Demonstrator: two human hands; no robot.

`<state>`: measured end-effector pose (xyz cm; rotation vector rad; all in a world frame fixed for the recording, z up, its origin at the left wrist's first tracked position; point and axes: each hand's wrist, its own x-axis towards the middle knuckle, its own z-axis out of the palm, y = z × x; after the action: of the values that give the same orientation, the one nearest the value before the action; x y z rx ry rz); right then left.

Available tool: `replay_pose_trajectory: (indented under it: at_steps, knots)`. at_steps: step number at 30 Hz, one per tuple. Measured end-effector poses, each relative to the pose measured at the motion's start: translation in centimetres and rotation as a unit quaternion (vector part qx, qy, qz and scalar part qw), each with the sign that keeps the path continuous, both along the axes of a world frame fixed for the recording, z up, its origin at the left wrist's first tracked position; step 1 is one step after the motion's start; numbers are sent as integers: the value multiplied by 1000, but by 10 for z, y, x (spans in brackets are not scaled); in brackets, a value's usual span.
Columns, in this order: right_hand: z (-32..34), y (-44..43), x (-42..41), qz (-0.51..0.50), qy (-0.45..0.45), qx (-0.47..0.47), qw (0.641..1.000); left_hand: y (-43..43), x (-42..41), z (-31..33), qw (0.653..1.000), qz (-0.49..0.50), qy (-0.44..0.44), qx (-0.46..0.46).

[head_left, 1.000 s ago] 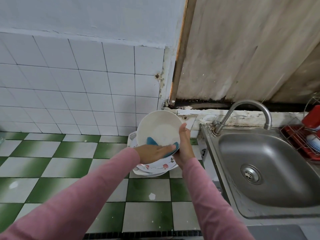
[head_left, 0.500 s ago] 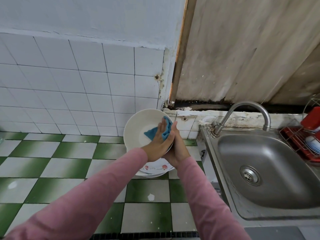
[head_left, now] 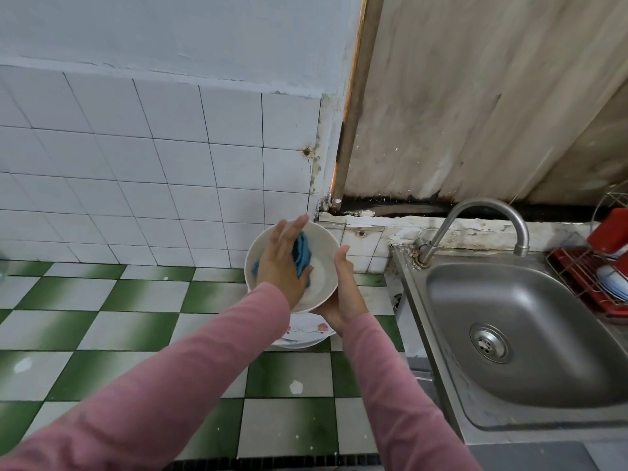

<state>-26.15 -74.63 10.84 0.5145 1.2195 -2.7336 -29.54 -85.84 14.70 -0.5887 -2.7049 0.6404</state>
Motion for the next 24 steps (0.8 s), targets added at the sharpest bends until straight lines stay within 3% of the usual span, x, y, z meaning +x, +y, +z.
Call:
replay_pose_trajectory:
  at_steps: [6, 10, 12, 15, 17, 20, 22, 24]
  knots:
    - [9, 6, 4, -76, 2, 56, 995, -3, -7, 5, 998, 29, -22, -50]
    - [10, 12, 2, -101, 2, 91, 991, -2, 2, 6, 990, 1, -97, -98]
    - [11, 14, 2, -114, 11, 99, 989, -1, 8, 7, 990, -6, -132, -47]
    - [14, 17, 1, -115, 19, 109, 987, -4, 10, 5, 979, -68, -130, 140]
    - [16, 20, 1, -108, 17, 118, 987, -6, 7, -5, 942, -137, -131, 276]
    - [15, 20, 4, -105, 13, 114, 988, -8, 1, -14, 882, -158, -195, 399]
    - [14, 19, 6, -100, 8, 116, 988, -11, -5, -20, 857, -157, -266, 413]
    - [11, 17, 7, -91, 6, 120, 989, -12, -10, -27, 875, -179, -331, 306]
